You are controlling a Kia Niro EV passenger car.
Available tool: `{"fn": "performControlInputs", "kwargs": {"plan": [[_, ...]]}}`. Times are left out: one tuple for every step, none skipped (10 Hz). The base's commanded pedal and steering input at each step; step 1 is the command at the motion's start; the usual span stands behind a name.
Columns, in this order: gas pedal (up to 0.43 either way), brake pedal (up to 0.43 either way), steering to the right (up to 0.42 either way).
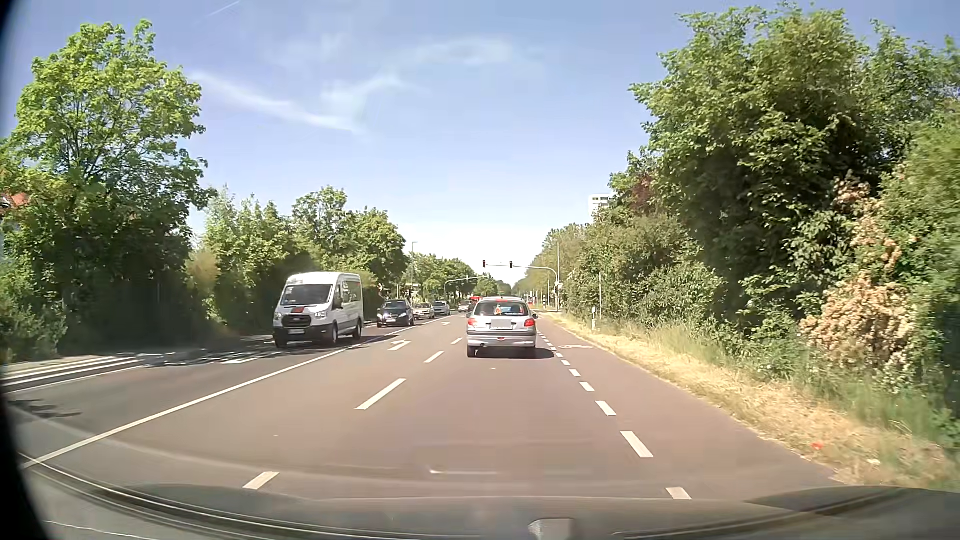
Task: Follow the waypoints while adhering to traffic rules and regulations
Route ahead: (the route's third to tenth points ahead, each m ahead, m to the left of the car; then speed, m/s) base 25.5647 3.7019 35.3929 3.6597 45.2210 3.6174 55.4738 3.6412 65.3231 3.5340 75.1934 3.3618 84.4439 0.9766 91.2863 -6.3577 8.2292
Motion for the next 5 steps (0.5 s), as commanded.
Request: {"fn": "performControlInputs", "kwargs": {"plan": [[0.0,0.262,0.0],[0.0,0.262,0.0],[0.0,0.268,0.0],[0.0,0.268,0.0],[0.0,0.268,0.0]]}}
